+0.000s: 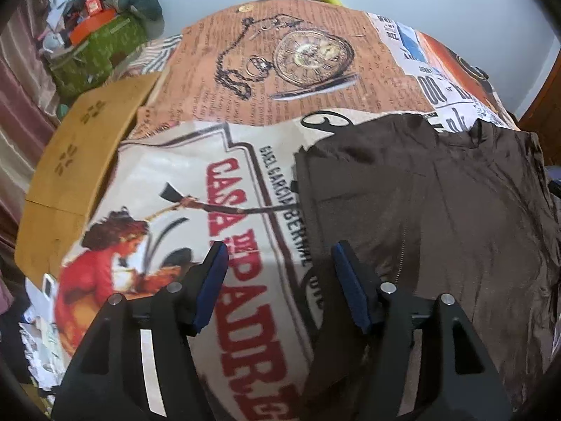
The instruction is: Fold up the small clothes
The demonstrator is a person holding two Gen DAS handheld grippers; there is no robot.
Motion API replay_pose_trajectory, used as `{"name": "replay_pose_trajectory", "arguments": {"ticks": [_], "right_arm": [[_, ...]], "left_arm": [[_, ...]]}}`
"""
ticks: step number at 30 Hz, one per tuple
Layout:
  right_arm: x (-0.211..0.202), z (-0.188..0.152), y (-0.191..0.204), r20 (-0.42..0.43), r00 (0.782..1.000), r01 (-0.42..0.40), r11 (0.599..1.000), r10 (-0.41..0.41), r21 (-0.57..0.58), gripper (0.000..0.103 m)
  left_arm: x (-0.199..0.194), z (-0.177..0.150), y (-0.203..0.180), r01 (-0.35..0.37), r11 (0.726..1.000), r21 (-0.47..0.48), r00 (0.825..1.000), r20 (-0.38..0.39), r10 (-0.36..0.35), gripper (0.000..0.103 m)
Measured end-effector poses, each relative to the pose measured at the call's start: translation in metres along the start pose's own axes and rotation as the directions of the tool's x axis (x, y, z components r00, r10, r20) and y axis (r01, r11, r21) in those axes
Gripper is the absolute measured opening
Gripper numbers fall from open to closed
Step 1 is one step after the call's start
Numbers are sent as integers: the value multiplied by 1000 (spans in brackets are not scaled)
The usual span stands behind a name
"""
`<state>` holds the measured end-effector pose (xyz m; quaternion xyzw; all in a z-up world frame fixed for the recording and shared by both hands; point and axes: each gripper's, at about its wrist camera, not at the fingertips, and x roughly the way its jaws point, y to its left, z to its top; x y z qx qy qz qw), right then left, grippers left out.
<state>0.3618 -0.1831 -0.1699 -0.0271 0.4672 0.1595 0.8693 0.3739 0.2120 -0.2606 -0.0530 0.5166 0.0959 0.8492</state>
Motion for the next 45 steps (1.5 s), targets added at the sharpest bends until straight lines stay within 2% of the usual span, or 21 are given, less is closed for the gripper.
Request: {"name": "replay_pose_trajectory", "arguments": {"ticks": [3,5,8,15,22,26,29,33,35,37,45], "right_arm": [[5,0,1,-14,1000,-9,1000,9,-13,36],[4,-1,2,-15,1000,-14,1000,14,-6,14],[-1,-3,4,-17,1000,-23,1000,23,-6,9],[-36,9,22,29,996,-78,997,79,-29,8],[-66,31,74,53,980,-184,978,190,-100,7],[-58,40,101,54,969,-236,967,242,-99,7],[-43,43,121,40,971,-229,969,234,-96,8],[-30,39,138,-6,966,-259,963,260,-78,13],[-32,36,141,-18,956,-295,953,294,-67,21],[-40,33,143,-25,953,-304,950,303,-73,29],[-95,21,136,48,972,-221,965,230,-143,35]], "left_arm": [[1,-3,-7,-1,1000,19,1000,7,1,68],[1,-4,-12,-20,999,38,1000,14,20,68],[-3,-3,-14,-25,999,46,1000,17,24,68],[-34,-6,-13,-17,998,54,998,57,14,71],[-65,-18,-11,-30,996,89,993,114,20,72],[-78,-25,-12,-50,991,121,989,147,32,76],[-82,-30,-12,-49,989,140,988,155,27,78],[-83,-39,-16,-66,984,168,987,155,39,78],[-84,-42,-17,-63,983,175,988,150,37,78],[-87,-44,-17,-55,984,169,989,148,29,78],[-122,-49,-10,-9,995,95,986,166,-7,78]]}}
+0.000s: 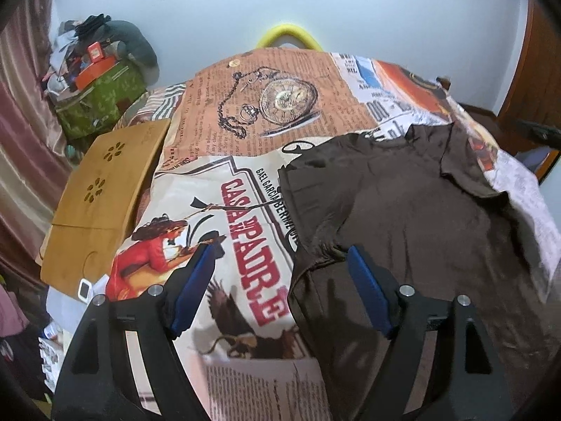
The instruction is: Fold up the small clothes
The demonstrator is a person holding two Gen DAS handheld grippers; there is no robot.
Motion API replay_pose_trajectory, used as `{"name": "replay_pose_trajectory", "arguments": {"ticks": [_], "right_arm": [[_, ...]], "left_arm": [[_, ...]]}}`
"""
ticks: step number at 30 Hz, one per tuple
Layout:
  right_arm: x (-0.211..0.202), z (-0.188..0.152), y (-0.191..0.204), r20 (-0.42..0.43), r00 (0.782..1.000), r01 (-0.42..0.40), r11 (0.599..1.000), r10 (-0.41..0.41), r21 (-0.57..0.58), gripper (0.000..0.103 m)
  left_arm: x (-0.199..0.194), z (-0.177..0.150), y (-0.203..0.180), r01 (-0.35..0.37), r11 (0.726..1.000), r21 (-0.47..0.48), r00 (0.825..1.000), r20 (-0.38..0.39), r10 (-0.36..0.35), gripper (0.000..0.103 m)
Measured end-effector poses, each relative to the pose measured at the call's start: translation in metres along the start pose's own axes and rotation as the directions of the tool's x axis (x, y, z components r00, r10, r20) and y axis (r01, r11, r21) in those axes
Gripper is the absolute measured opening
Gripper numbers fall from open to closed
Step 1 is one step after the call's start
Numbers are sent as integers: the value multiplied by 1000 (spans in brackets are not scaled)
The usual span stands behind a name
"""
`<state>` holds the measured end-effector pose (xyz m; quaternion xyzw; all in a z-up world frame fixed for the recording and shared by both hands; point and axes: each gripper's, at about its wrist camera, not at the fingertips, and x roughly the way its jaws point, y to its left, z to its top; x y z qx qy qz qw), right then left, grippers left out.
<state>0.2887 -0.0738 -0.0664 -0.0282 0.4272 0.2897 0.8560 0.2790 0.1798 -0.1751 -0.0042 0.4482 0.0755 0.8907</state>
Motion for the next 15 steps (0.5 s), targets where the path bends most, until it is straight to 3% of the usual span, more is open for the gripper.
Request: {"name": "replay_pose_trajectory", "arguments": {"ticks": [8,15], "right_arm": [[-58,-30,5,51,997,52,999,-51,-14,48],[-69,-73,12,-10,997,73,996,-74,-52,51]], "left_arm": [[-47,-21,0,10,1000,-18,1000,5,-10,81],[-46,-69,2,43,996,-74,993,-107,-51,81]]}}
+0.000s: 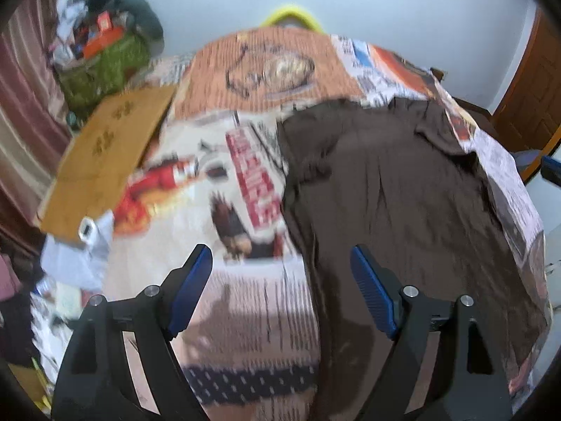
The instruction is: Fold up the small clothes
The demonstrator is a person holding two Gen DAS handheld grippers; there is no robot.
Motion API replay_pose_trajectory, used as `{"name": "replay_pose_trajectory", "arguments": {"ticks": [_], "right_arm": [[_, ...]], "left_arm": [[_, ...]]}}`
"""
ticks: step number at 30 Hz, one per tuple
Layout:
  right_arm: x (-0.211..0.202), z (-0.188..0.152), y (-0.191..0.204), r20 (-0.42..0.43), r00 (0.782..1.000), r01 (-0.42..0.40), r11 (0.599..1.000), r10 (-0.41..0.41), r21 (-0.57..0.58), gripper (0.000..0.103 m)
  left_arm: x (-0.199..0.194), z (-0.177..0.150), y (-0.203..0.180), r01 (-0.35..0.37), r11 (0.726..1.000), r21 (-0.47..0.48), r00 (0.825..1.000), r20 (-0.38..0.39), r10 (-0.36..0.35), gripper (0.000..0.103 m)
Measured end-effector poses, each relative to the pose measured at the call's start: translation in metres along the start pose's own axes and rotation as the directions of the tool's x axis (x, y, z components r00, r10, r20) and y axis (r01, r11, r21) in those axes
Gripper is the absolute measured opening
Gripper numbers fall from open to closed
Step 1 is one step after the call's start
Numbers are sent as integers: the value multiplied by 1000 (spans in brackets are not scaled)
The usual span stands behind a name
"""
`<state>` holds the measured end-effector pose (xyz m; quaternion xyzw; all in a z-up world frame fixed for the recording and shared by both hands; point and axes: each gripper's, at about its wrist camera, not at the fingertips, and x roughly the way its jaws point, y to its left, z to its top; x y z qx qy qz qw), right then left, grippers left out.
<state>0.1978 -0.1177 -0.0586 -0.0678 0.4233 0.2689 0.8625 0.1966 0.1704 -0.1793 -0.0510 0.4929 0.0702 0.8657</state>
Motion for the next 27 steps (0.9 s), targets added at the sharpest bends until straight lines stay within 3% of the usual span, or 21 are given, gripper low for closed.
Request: {"name": "replay_pose_trajectory", "arguments": {"ticks": [4,7,12,15,18,20,21,23,27], "right_arm": [[16,-33,0,-85,996,6,1000,-6,1,55],[33,-60,-4,-153,988,0,1000,4,29,55],[55,-99,-13,-263,964,-6,997,24,71,55],[64,-111,-18,-298,954,-16,996,42,89,55],[63,-112,-20,-280,958,-32,995,56,91,55],[65,-110,-17,-266,961,-51,995,71,81,36],[66,-110,-14,-262,962,-55,996,71,70,31],[70,-106,-6,-256,964,-66,997,73,36,9],[80,-98,-1,-243,969,-59,998,55,-7,6]], "left_arm": [[22,-27,0,31,999,-38,994,-100,-35,80],[33,-43,-7,65,997,-41,987,-144,-70,70],[39,-54,-15,110,992,-53,981,-154,-117,60],[38,-51,-18,128,990,-57,980,-145,-135,43],[39,-47,-22,123,992,-37,982,-140,-128,21],[40,-42,-24,124,992,-24,983,-137,-126,6],[41,-39,-24,125,992,-21,983,-136,-127,6],[44,-32,-25,120,993,-15,984,-131,-121,6],[51,-11,-22,90,996,-13,990,-110,-91,6]]}}
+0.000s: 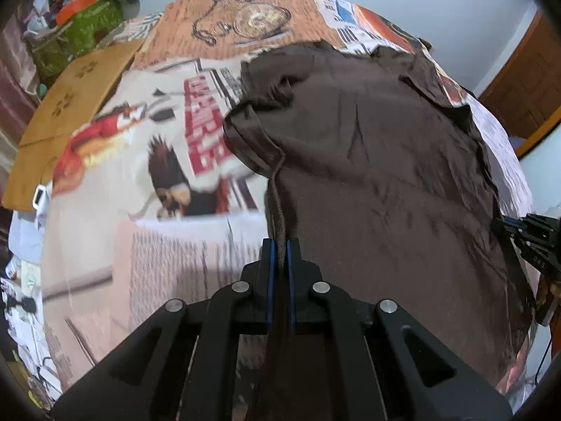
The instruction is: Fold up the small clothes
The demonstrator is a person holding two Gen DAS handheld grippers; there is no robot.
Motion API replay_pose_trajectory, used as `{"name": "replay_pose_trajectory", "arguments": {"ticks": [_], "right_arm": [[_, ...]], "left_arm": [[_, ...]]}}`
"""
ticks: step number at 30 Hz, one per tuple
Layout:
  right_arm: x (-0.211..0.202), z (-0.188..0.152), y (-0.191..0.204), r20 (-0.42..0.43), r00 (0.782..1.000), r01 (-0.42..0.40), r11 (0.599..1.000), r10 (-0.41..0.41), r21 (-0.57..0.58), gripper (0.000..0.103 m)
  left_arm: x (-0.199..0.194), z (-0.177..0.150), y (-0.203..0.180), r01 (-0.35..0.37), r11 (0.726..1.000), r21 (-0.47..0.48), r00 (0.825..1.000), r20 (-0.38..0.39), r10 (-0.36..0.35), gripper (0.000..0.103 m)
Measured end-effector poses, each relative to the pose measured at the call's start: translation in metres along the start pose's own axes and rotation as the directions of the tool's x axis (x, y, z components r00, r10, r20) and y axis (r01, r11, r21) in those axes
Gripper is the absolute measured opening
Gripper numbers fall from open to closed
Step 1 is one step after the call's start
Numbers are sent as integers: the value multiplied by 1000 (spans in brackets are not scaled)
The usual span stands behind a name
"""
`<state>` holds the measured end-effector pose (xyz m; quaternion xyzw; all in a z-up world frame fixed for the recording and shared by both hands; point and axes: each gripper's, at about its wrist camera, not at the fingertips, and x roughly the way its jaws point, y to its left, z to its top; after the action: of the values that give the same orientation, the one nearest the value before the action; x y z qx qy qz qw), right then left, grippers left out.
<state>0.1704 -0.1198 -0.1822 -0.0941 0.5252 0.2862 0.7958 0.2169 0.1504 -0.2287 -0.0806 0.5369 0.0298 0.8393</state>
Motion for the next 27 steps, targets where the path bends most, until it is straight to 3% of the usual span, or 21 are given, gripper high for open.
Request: {"name": "replay_pose_trajectory", "arguments": {"ticks": [4,9,12,14,20,27], "right_arm": [[6,12,-8,21,1000,17,1000,-17,19,6],[7,19,-20,36,999,10,997,-13,81,6],[-2,12,-20,26,1000,2,994,-5,108,7],[-12,4,-18,19,1000,12,993,-14,114,16],[-48,-26,-15,46,999,7,995,-12,98,42],[-56,-50,-19,11,1000,-11,989,10,148,42]], "left_arm": [[8,20,6,-23,1000,-14,1000,6,23,6],[12,23,10,-47,999,-14,999,-24,47,9],[-1,11,12,-47,999,-5,999,-11,47,29],[-10,0,14,-54,999,1,999,3,54,45],[-32,-36,27,-42,999,-23,999,-18,41,46],[-43,-76,31,16,997,-78,999,-49,-20,46]]}}
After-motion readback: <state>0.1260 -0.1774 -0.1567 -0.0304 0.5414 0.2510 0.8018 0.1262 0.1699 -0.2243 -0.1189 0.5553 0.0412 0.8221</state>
